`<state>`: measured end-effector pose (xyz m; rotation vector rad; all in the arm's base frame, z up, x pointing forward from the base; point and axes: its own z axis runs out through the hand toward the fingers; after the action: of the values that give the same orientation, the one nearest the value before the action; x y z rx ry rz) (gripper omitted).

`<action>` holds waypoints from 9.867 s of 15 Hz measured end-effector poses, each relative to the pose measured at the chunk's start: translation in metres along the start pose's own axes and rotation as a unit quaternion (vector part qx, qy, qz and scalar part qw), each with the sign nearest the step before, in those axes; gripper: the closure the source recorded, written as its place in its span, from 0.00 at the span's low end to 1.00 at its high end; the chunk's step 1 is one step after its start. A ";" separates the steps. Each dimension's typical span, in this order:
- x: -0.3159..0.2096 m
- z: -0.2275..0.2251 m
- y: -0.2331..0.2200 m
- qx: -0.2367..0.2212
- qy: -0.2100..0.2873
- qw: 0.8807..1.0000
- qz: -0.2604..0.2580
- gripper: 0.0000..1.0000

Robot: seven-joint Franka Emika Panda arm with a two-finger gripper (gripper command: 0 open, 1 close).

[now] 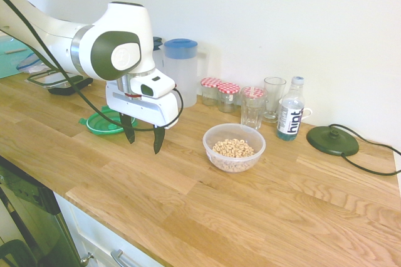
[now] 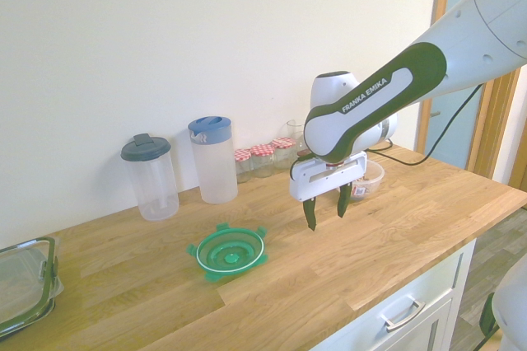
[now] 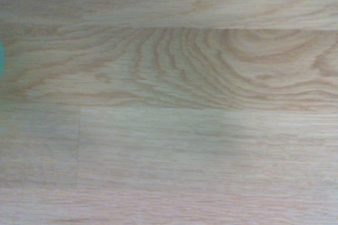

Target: Cover the lid of food container

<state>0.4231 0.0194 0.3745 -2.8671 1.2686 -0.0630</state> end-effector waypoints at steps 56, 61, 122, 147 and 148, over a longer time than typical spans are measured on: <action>0.040 0.063 -0.087 0.243 -0.274 0.930 -0.036 1.00; 0.051 -0.092 -0.080 0.111 -0.161 0.980 -0.042 1.00; 0.107 0.008 -0.070 -0.493 0.434 0.752 -0.051 0.00; 0.065 -0.029 -0.110 -0.295 0.213 0.931 -0.023 0.00; 0.059 -0.040 -0.115 -0.274 0.186 0.943 -0.023 0.00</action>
<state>0.5461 0.0532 0.4186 -3.4887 1.4732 -0.3130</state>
